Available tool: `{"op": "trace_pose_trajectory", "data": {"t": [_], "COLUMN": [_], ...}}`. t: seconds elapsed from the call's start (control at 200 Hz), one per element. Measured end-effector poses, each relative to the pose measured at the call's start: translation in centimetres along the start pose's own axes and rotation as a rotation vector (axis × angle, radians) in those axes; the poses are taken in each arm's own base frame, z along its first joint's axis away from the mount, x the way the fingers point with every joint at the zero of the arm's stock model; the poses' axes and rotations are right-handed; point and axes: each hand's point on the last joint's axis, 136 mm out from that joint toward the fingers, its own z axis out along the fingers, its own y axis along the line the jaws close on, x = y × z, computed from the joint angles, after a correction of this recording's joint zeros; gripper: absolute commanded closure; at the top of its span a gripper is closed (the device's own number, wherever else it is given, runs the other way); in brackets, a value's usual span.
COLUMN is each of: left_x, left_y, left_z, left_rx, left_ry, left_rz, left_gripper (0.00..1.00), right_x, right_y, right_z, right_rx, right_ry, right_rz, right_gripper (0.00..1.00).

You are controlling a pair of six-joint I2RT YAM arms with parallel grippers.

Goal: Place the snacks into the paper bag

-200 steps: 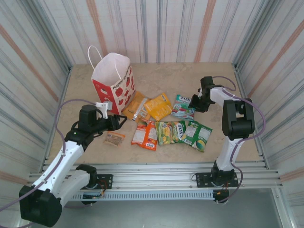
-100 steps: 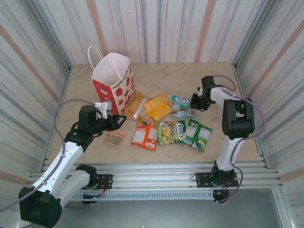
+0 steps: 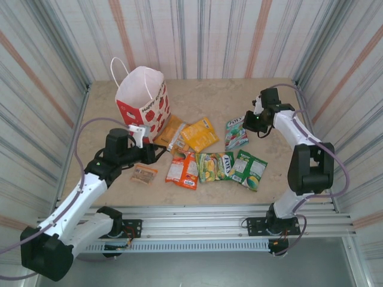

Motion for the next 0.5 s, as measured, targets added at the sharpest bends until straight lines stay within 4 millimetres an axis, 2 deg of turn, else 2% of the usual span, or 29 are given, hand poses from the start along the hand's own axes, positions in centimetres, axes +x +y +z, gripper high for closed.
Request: {"op": "trace_pose_trajectory", "data": {"t": [0.13,0.266,0.396,0.501], "left_x": [0.1,-0.5,-2.2,-4.1], "left_y": [-0.3,-0.9,-2.4,-4.1], "left_z": [1.3,2.6,3.6,4.4], "left_rx": [0.022,0.053,0.107,0.171], "left_ry": [0.015,0.015,0.011,0.001], "left_rz": [0.022,0.103,0.238,0.37], "left_gripper": [0.47,0.47,0.41,0.43], "right_x": [0.6,2.0,3.7,4.5], "right_y": [2.1,4.4,6.7,8.4], "right_z": [-2.6,-5.0,-6.7,-7.8], "right_rx": [-0.031,-0.083,-0.143,-0.182], "right_ry": [-0.029,-0.031,-0.013,-0.008], "right_rz": [-0.091,-0.238,-0.415,-0.553], "right_gripper": [1.0,1.0,1.0,1.0]}}
